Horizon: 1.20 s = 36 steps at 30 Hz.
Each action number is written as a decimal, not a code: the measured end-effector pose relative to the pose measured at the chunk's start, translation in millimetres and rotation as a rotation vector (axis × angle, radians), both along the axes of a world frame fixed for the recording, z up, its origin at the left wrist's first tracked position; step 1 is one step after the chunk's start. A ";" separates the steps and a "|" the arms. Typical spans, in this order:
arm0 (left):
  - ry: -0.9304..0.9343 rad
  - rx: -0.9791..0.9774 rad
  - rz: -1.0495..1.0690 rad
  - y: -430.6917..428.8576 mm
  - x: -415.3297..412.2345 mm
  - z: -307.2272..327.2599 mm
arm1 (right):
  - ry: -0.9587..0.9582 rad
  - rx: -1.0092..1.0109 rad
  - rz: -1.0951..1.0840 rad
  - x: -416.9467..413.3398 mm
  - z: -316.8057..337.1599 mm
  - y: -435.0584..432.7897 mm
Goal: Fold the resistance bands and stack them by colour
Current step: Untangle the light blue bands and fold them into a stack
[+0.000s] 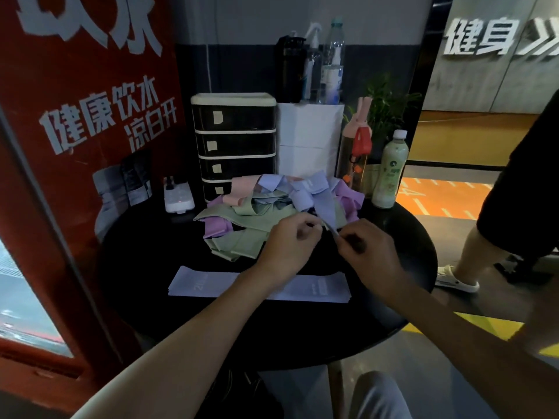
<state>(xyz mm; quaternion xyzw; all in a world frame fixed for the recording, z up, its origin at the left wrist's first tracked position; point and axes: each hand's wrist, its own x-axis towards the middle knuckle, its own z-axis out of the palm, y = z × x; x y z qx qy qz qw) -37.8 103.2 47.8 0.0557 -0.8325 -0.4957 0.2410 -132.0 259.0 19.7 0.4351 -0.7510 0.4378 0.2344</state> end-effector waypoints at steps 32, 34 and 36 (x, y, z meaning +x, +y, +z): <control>-0.287 -0.396 -0.104 -32.6 -10.5 -32.8 | -0.629 0.395 -0.255 -63.5 -17.2 -41.9; -0.282 -0.430 -0.133 -34.5 -12.3 -36.7 | -0.620 0.448 -0.302 -64.9 -18.8 -46.0; -0.263 -0.437 -0.150 -36.6 -14.5 -37.3 | -0.616 0.444 -0.318 -67.4 -19.4 -49.9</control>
